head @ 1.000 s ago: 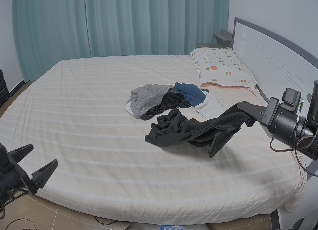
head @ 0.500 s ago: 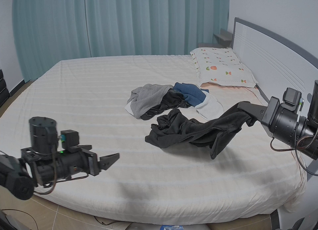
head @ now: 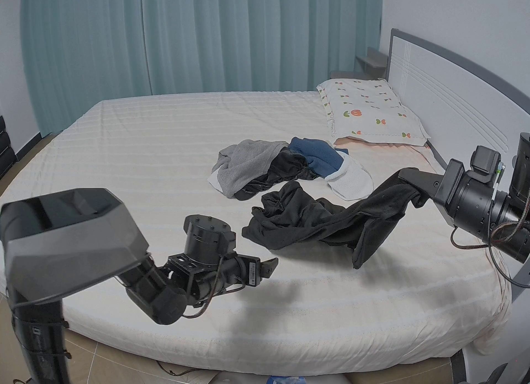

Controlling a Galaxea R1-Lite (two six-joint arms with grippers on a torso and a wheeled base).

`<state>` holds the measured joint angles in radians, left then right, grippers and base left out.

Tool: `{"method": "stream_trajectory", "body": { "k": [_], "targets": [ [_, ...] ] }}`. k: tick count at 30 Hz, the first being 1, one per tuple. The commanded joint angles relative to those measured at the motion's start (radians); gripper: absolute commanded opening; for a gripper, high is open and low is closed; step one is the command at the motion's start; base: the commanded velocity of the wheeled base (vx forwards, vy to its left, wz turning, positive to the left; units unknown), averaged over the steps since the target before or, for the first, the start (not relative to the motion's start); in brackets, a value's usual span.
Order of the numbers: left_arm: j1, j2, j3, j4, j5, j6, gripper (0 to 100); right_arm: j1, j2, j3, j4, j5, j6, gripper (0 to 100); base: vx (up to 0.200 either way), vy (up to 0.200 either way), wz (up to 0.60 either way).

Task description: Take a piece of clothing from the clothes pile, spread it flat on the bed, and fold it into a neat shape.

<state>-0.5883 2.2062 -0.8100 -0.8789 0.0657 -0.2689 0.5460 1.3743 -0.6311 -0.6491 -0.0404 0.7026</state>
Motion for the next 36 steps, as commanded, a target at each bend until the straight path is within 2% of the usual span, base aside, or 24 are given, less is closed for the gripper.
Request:
{"method": "stream_trajectory", "body": {
  "k": [1, 13, 18, 22, 23, 30, 34, 36],
  "targets": [
    [-0.022, 0.195, -0.124, -0.015, 0.006, -0.01, 100, -0.008, 0.009, -0.006, -0.003, -0.001, 0.0, 0, 0.0, 0.0, 0.0],
    [-0.021, 0.32, -0.353, -0.018, 0.023, -0.018, 100, -0.008, -0.003, -0.009, -0.006, -0.001, -0.003, 0, 0.0, 0.0, 0.0],
    [-0.004, 0.389, -0.468, -0.018, 0.092, -0.021, 100, -0.008, -0.006, -0.009, -0.006, -0.001, -0.003, 0, 0.0, 0.0, 0.0],
    [0.012, 0.426, -0.521, -0.018, 0.114, -0.021, 100, -0.009, -0.006, -0.006, -0.006, -0.001, -0.003, 0, 0.0, 0.0, 0.0],
    [0.016, 0.426, -0.521, -0.018, 0.115, -0.021, 0, -0.009, -0.004, -0.006, -0.006, -0.001, -0.002, 0, 0.0, 0.0, 0.0],
    [0.045, 0.372, -0.469, -0.029, 0.161, -0.078, 0, -0.029, 0.023, -0.01, -0.006, 0.013, -0.006, 0, 0.0, 0.0, 0.0],
    [0.056, 0.306, -0.408, -0.04, 0.163, -0.093, 0, -0.032, 0.039, -0.019, -0.007, 0.02, -0.008, 0, 0.0, 0.0, 0.0],
    [0.056, 0.178, -0.325, -0.035, 0.161, -0.131, 0, -0.047, 0.066, -0.048, -0.007, 0.022, -0.011, 0, 0.0, 0.0, 0.0]
  ]
}}
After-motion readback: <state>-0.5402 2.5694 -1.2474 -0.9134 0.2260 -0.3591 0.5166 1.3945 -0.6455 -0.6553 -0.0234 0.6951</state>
